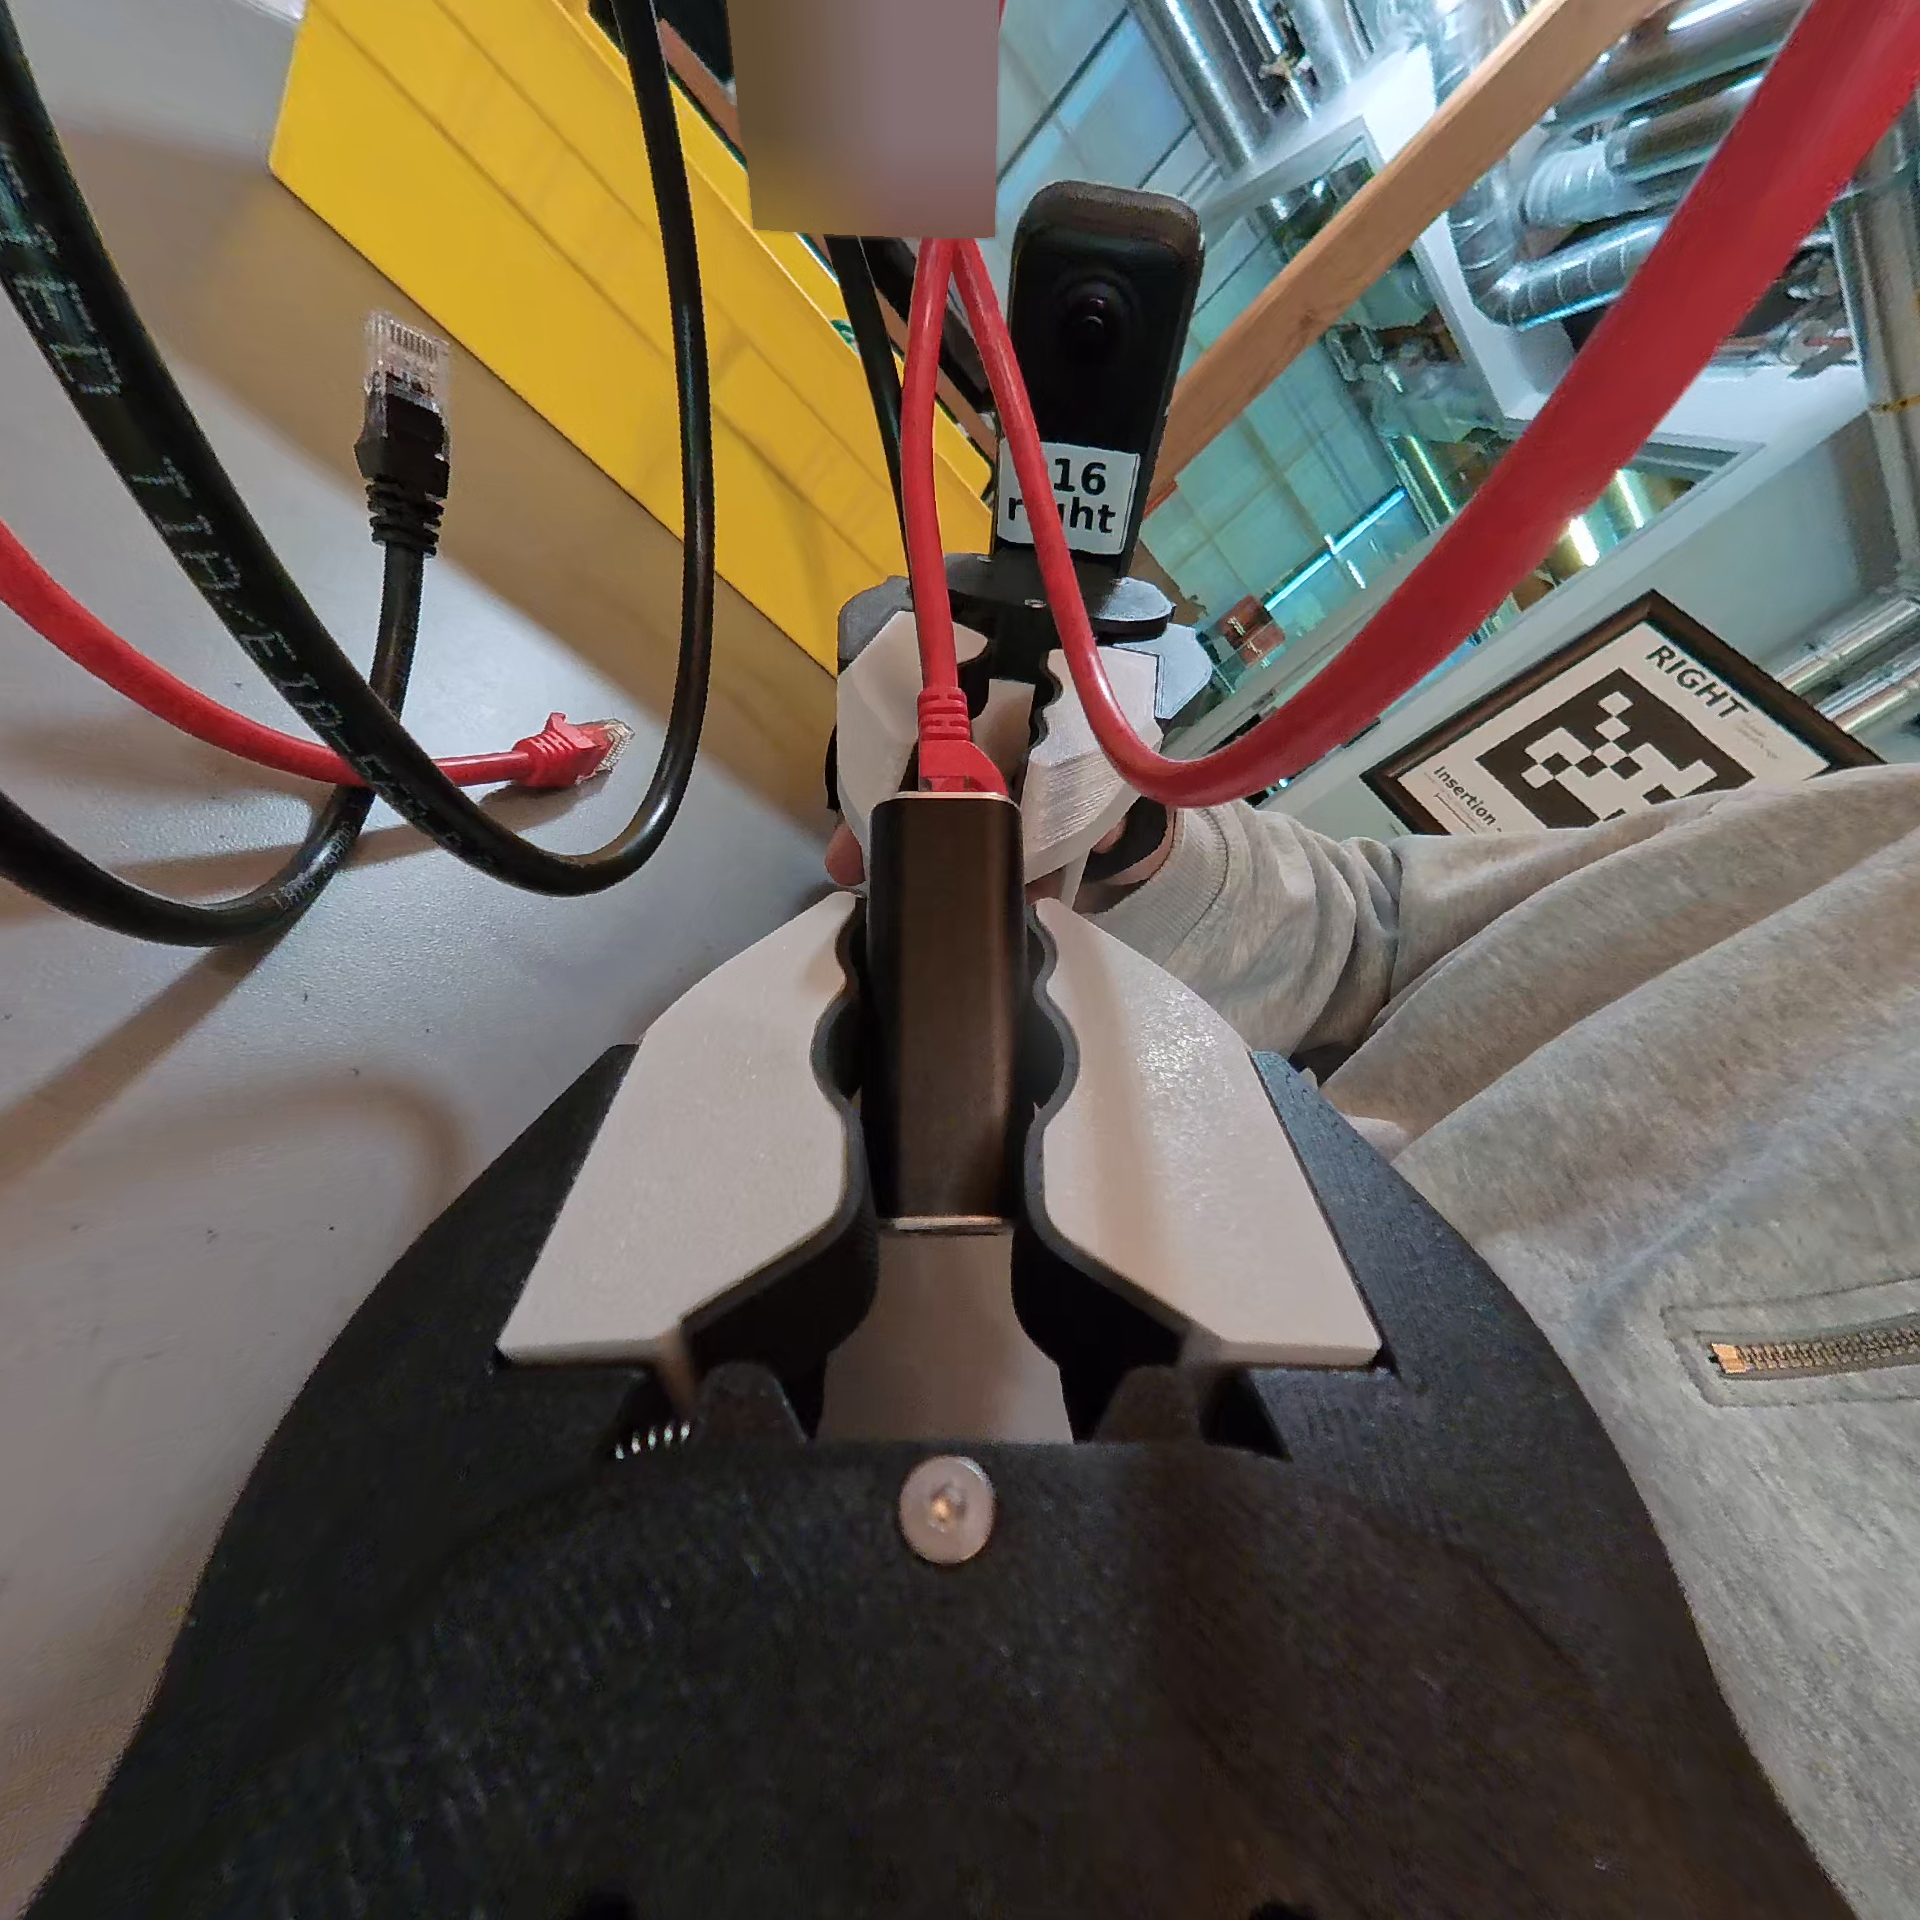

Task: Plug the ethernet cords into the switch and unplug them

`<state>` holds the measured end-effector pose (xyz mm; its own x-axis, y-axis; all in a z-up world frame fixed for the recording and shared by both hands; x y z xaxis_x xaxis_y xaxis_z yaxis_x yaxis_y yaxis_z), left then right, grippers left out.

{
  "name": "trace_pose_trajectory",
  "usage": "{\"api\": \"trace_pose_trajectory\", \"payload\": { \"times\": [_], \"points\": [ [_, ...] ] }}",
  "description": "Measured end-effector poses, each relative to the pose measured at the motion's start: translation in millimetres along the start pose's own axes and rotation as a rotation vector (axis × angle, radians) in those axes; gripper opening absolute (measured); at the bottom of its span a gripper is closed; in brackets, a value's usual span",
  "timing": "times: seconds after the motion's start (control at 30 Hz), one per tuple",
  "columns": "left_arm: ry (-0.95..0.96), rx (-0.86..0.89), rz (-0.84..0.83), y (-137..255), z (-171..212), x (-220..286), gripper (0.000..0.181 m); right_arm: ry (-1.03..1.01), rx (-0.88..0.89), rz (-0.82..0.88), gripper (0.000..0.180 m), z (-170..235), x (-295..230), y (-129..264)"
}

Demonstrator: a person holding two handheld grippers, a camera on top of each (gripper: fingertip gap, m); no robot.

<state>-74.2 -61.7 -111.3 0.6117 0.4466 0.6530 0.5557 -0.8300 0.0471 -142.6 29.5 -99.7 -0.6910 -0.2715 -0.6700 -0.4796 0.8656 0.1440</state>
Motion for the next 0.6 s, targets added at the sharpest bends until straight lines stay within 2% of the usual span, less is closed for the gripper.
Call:
{"api": "trace_pose_trajectory", "payload": {
  "times": [0.6],
  "points": [
    [0.038, 0.038, 0.032, 0.1, -0.1, 0.6, 0.026, 0.126, -0.013, 0.105, 0.018, -2.5, -8.0, -1.2]
  ]
}}
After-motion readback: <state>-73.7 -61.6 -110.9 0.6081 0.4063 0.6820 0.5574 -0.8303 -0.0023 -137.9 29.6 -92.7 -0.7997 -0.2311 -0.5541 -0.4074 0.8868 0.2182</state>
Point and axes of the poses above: each gripper's, where its closed fingertips meet, y back along the fingers, z out of its underside, x = y × z across the jaws, the point moved 6 cm from there along y, back along the fingers, and after that the axes turned 5 degrees about -y, right-handed, at the moved point
